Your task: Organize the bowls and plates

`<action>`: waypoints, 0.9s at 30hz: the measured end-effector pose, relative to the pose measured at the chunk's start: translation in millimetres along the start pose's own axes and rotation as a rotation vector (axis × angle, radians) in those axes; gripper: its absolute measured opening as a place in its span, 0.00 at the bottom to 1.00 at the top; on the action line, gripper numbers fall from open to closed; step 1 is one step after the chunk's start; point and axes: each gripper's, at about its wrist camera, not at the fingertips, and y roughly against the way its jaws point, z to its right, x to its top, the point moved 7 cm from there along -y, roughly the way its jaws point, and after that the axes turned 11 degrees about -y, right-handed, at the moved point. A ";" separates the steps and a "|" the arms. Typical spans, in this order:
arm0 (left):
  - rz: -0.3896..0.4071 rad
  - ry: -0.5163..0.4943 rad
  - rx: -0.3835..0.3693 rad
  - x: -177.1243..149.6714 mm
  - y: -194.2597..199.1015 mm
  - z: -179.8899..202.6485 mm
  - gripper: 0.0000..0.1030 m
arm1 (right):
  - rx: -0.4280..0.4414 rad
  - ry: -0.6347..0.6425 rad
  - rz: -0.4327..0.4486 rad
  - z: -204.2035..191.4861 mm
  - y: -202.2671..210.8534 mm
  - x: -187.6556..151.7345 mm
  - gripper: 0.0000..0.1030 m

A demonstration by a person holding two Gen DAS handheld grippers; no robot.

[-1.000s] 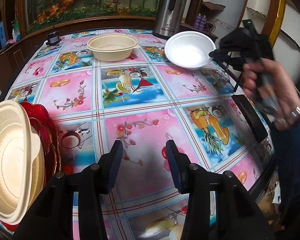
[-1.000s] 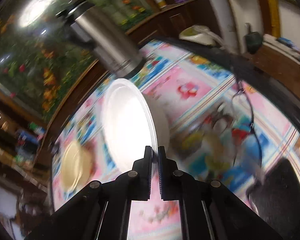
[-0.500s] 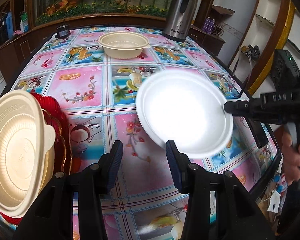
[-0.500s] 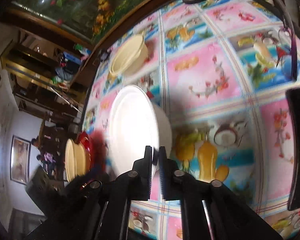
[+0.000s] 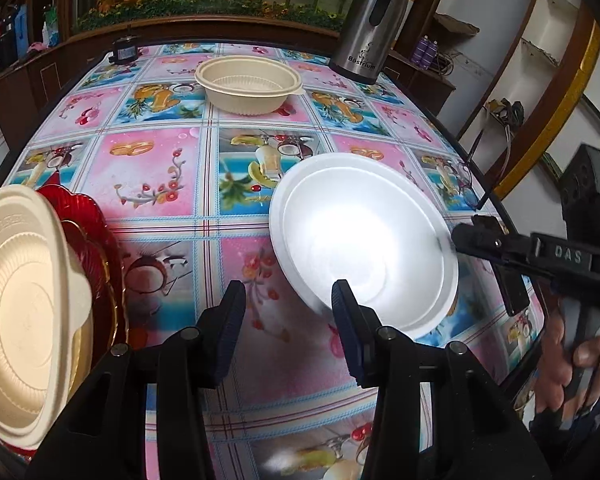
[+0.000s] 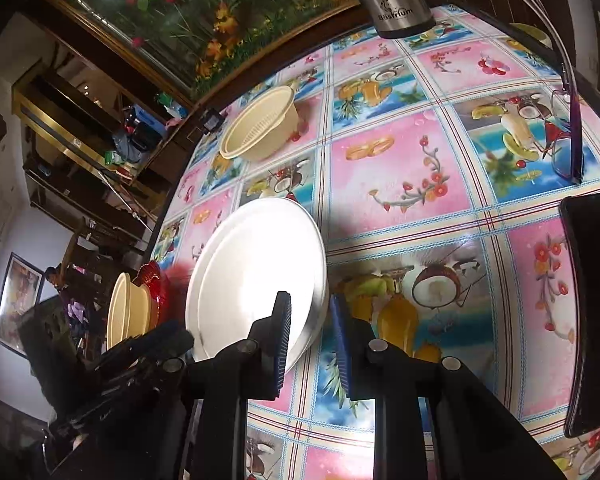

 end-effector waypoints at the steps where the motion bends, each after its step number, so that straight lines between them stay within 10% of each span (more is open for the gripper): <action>1: -0.005 0.011 -0.009 1.7 -2.9 -0.7 0.41 | 0.003 0.001 0.004 0.0 0.5 -0.5 0.23; 27: 0.033 -0.067 0.113 14.5 -14.7 9.3 0.13 | 0.005 0.034 0.035 -1.2 -9.9 -3.8 0.10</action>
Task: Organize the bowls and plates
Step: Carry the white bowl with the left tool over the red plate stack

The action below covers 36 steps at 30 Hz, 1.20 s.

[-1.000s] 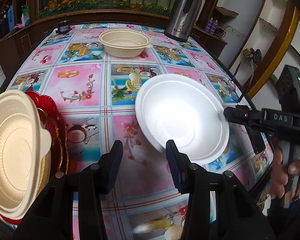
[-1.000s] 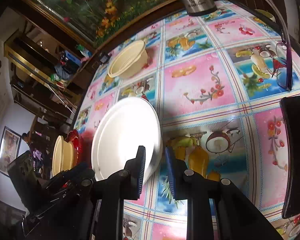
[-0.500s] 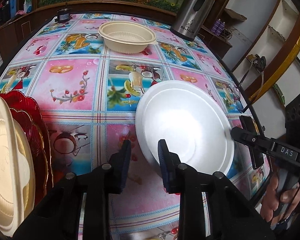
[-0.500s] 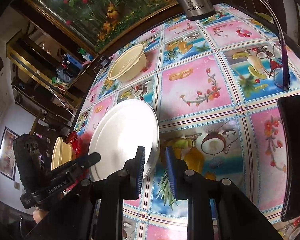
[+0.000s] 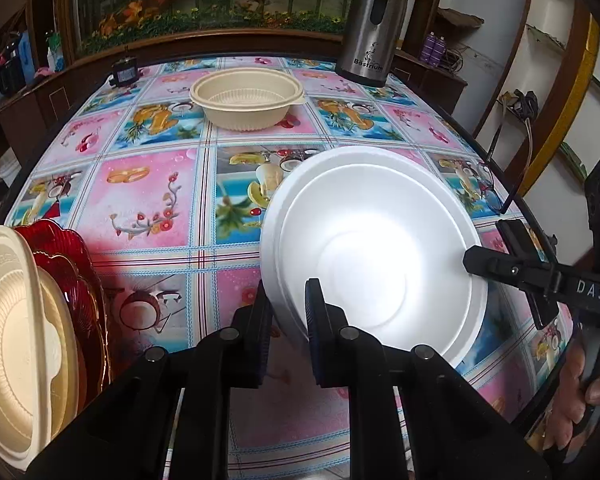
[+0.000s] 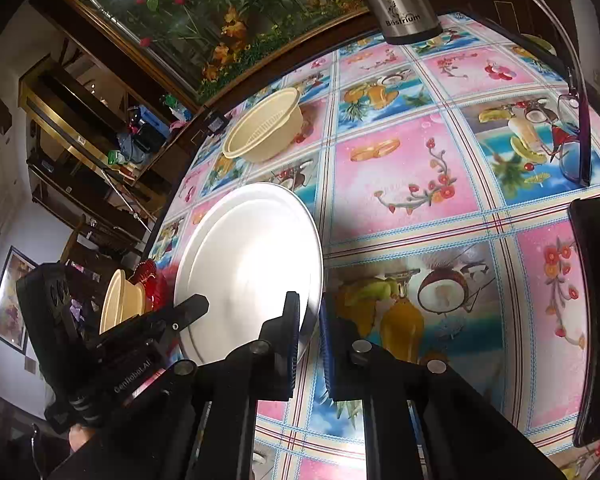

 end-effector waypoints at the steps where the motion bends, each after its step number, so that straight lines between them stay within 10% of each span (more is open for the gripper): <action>1: 0.005 -0.003 0.005 0.5 1.2 0.2 0.13 | 0.000 -0.001 0.003 0.0 0.7 0.2 0.10; 36: 0.082 -0.016 0.087 -3.7 22.6 -8.3 0.13 | 0.022 0.016 -0.001 -12.9 -4.7 -6.8 0.10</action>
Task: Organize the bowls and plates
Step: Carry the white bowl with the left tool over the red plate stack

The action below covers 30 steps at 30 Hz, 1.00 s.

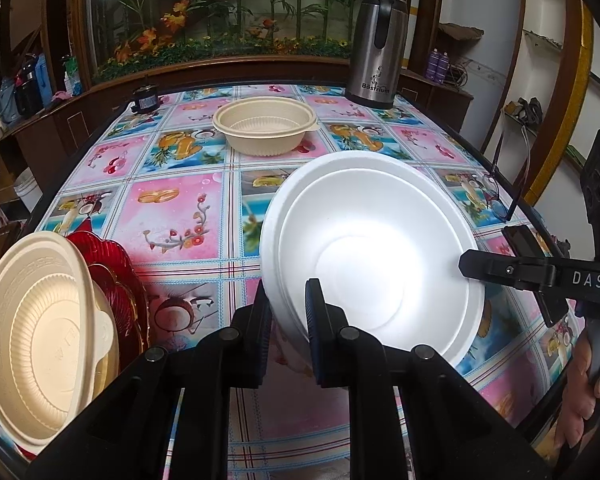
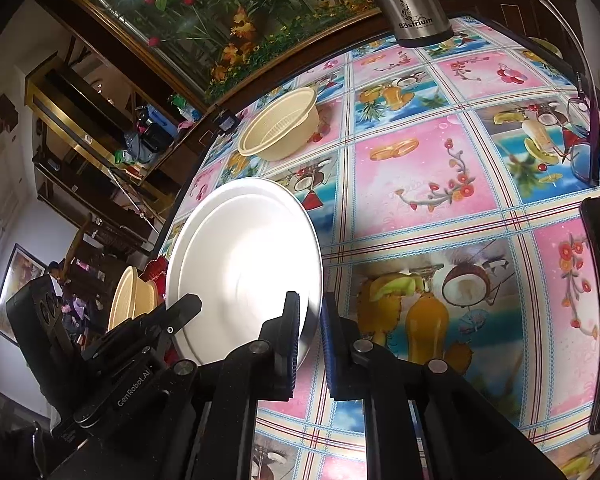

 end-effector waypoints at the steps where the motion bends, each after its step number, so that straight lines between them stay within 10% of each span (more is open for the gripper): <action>1: 0.003 0.001 0.002 0.2 0.8 -0.7 0.13 | 0.001 0.000 0.000 -0.9 0.0 0.0 0.10; 30: 0.116 0.132 0.085 1.9 55.2 -68.9 0.13 | 0.074 0.137 0.013 -86.6 0.2 2.9 0.14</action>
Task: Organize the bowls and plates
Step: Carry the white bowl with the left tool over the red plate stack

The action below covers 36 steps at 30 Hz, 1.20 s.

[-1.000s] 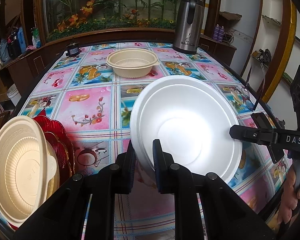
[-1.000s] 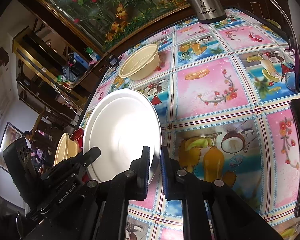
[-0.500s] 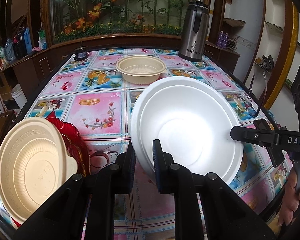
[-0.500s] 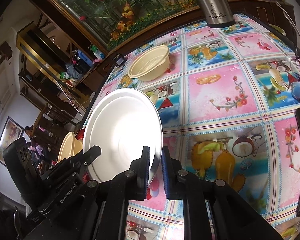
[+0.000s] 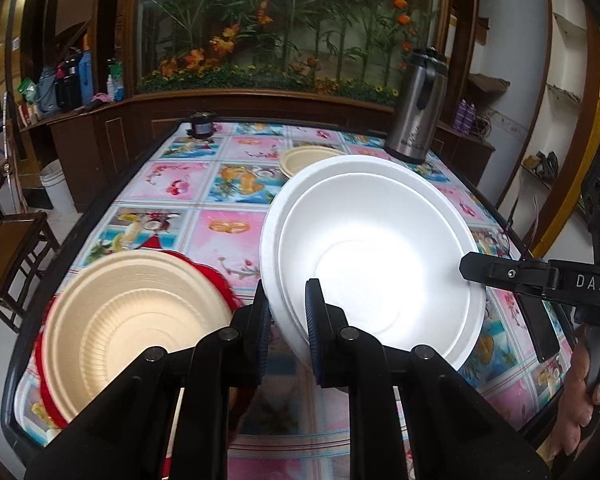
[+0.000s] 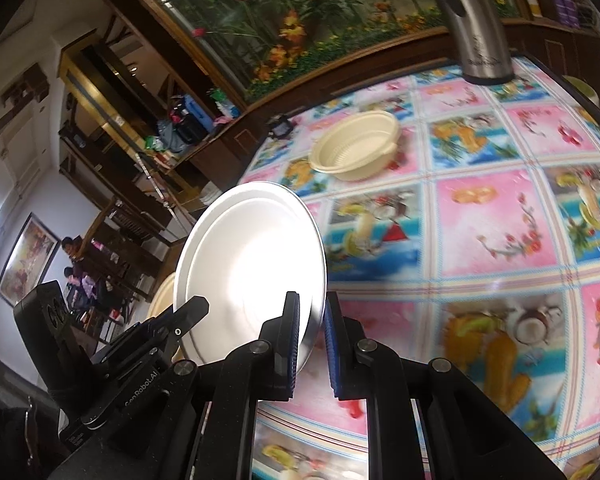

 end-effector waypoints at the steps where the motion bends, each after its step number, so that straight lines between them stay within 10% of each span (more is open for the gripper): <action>1: 0.007 0.010 0.011 -0.3 4.0 -6.7 0.13 | 0.011 0.011 -0.004 -7.8 -1.9 0.2 0.14; 17: 0.013 0.183 0.159 -37.0 38.0 -109.2 0.13 | 0.137 0.179 -0.158 -107.5 -68.3 -34.1 0.14; 36: -0.057 0.262 0.143 -69.3 24.1 -133.8 0.13 | 0.119 0.180 -0.259 -118.8 -105.2 -64.1 0.14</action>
